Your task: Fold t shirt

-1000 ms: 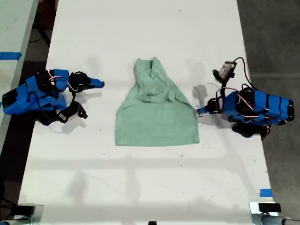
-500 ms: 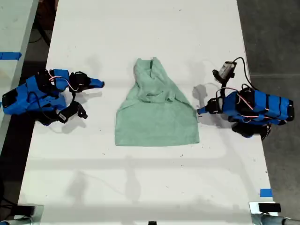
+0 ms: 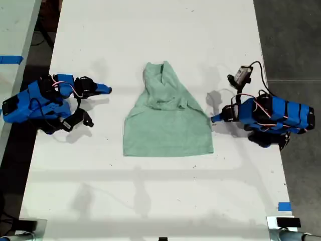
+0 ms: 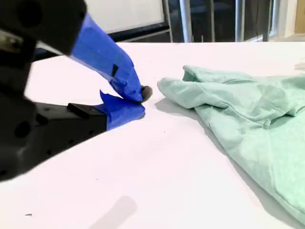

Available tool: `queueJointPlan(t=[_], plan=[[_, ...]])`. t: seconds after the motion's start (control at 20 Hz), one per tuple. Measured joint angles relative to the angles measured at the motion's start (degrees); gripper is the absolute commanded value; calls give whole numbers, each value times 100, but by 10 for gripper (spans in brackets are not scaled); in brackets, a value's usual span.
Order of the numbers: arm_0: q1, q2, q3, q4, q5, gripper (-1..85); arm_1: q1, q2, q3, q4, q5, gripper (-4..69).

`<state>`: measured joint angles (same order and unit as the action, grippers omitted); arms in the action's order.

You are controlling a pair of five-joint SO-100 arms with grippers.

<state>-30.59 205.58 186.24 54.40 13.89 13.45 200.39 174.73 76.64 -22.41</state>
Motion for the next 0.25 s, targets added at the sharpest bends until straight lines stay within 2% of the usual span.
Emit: queueJointPlan(t=[0.25], plan=[[0, 0, 0, 0, -35, -3, 0, 0, 0, 0, 0, -7]])
